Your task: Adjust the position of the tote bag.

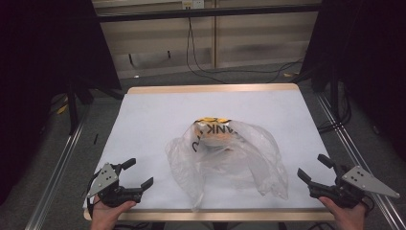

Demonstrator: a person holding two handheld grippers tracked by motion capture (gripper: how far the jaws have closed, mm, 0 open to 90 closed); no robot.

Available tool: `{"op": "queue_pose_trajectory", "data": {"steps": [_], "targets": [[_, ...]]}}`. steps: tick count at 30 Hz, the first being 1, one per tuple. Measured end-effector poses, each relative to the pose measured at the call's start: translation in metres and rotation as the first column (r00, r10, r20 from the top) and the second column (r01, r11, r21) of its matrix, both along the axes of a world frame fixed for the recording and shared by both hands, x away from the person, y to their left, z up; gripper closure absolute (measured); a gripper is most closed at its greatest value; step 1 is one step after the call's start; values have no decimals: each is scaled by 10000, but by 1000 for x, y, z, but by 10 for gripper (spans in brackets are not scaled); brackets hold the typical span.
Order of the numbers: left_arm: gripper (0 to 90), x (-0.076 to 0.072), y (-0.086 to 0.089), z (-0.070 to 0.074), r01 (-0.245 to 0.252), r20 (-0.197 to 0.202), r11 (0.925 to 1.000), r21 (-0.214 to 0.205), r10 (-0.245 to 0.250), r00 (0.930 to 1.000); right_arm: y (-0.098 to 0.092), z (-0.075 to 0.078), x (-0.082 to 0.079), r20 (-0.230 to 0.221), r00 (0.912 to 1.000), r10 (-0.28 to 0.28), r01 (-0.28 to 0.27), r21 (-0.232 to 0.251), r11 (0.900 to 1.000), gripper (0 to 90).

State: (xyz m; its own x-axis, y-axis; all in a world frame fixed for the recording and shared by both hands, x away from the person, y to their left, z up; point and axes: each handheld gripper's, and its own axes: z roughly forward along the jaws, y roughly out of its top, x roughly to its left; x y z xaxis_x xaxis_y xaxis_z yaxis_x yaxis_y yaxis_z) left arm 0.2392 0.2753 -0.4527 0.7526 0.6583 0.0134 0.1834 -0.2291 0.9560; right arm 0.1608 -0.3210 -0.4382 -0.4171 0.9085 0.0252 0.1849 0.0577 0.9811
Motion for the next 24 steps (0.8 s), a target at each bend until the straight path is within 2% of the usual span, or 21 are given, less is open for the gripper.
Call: {"op": "queue_pose_trajectory", "data": {"steps": [1, 3, 6, 9, 12, 15, 16, 17, 18, 19, 24], "targets": [[101, 0, 0, 0, 118, -19, 9999, 73, -117, 9999, 0, 0, 0, -51, 10000, -26, 26, 3, 10000, 168], [134, 0, -2, -1, 177, -118, 9998, -119, -178, 9998, 0, 0, 1, -136, 9999, 15, -15, -5, 10000, 175], [146, 1, -3, 0, 254, -92, 9996, 82, -253, 9996, -1, 0, 3, -336, 9993, 133, -132, 33, 9999, 201], [169, 1, -5, -1, 263, -179, 9996, 75, -261, 9995, -1, 0, 3, -528, 9983, 239, -237, 38, 9997, 229], [212, -1, -7, 0, 424, -203, 9991, 50, -423, 9989, -1, 1, 3, -556, 9976, 422, -422, 16, 9991, 259], [239, -3, -9, 1, 626, -170, 9977, 240, -622, 9979, 0, 2, 4, -601, 9966, 570, -568, 48, 9984, 286], [252, -3, -10, 1, 728, -190, 9973, 122, -725, 9972, 0, 2, 4, -674, 9956, 651, -649, 49, 9979, 303], [271, -4, -11, 1, 721, -217, 9972, 211, -716, 9972, 1, 2, 4, -712, 9949, 717, -712, 96, 9974, 310], [280, -4, -13, 1, 771, -328, 9970, 62, -769, 9965, 1, 2, 5, -731, 9942, 788, -787, 51, 9969, 312], [286, -4, -13, 1, 822, -274, 9963, 268, -814, 9963, 2, 2, 5, -797, 9934, 824, -815, 143, 9966, 319], [334, -8, -22, 3, 1287, -318, 9911, 346, -1277, 9913, 4, 4, 4, -833, 9898, 1153, -1142, 180, 9933, 364]]}}
